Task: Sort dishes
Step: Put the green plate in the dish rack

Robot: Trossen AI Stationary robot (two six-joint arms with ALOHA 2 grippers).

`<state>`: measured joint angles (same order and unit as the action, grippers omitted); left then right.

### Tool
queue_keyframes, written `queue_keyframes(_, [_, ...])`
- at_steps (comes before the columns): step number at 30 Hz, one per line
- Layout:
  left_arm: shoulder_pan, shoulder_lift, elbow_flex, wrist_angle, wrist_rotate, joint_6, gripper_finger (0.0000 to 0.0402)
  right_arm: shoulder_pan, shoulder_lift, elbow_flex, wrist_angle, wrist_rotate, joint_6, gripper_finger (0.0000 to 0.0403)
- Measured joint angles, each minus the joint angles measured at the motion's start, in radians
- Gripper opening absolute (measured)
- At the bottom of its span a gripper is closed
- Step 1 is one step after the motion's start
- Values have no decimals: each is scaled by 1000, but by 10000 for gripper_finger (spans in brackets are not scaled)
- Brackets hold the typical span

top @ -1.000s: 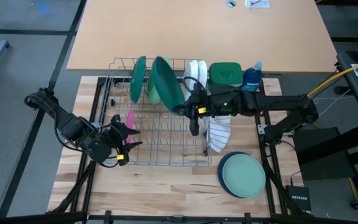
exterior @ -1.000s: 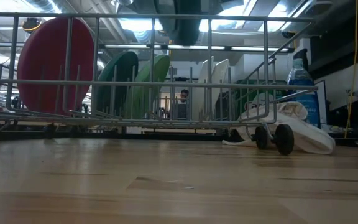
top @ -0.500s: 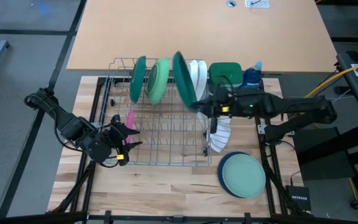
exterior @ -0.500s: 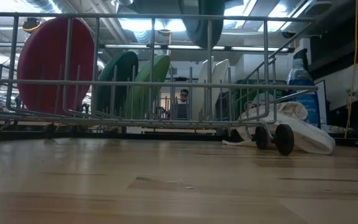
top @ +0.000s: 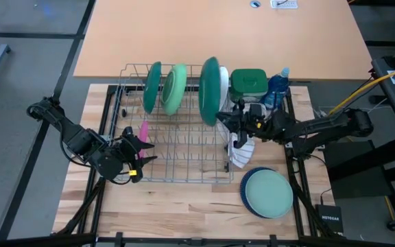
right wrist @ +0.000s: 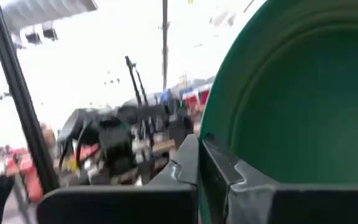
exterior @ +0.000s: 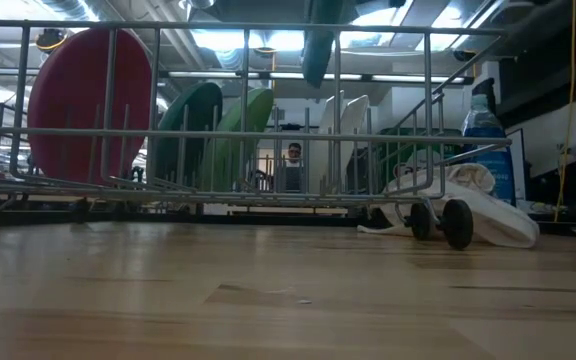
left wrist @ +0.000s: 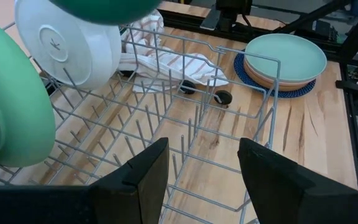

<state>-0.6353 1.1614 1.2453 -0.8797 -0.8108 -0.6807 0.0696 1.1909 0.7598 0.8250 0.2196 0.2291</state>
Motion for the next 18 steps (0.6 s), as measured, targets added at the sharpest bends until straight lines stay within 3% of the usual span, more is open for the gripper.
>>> queue_keyframes(10, [0,0,0,0,0,0,184,-56,164,-47,319,-4,100,5])
queue_keyframes(14, [0,0,0,0,0,0,184,-84,239,-48,458,-56,131,5])
queue_keyframes(18, [0,0,0,0,0,0,184,-118,281,-48,480,-55,182,5])
